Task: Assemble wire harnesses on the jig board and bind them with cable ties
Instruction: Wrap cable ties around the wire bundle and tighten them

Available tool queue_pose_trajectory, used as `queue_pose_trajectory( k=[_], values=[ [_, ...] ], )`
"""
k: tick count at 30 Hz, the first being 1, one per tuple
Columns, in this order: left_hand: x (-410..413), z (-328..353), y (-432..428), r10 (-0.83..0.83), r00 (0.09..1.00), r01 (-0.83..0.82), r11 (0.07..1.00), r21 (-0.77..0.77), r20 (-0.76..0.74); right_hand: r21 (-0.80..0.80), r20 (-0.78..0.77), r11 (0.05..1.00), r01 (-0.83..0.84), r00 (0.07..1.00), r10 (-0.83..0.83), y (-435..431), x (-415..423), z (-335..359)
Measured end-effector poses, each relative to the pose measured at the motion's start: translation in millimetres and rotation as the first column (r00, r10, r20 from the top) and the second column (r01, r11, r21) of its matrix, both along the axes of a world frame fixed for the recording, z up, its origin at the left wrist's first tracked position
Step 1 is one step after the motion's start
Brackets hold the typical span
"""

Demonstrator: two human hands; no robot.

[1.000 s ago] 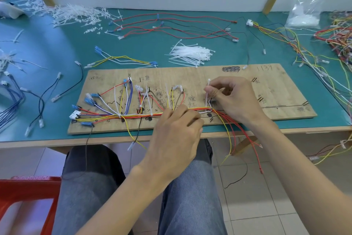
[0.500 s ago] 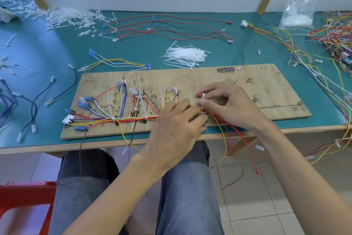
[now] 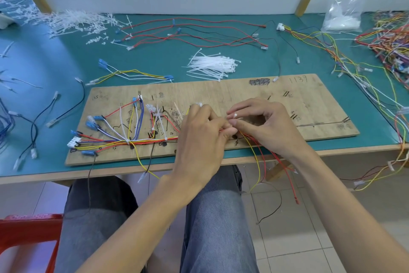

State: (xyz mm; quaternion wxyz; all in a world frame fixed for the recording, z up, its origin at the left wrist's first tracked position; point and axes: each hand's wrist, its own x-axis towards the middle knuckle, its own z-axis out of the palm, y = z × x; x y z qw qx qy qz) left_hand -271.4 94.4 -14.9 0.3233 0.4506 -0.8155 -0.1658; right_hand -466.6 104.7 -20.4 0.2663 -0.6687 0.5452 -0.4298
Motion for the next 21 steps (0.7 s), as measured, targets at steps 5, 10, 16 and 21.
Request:
queue_pose_trajectory(
  k=[5,10,16,21],
  values=[
    [-10.1,7.2,-5.2,0.039,0.999,-0.041,0.992,0.117,0.018,-0.076,-0.062,0.997,-0.032,0.998,0.028,3.0,-0.1,-2.8],
    [-10.1,8.5,-7.7,0.049,0.998,-0.052,0.986,0.158,0.027,-0.108,-0.088,0.994,-0.031,0.996,0.022,4.0,0.2,-3.8],
    [-12.5,8.5,-9.8,0.074,0.996,-0.08,0.983,0.167,0.046,-0.142,-0.114,0.99,-0.025,0.993,0.009,4.0,-0.2,-6.1],
    [-13.1,7.4,-12.5,0.078,0.996,-0.085,0.977,0.194,0.039,-0.18,-0.167,0.983,-0.022,0.986,-0.009,4.1,1.2,-7.1]
  ],
)
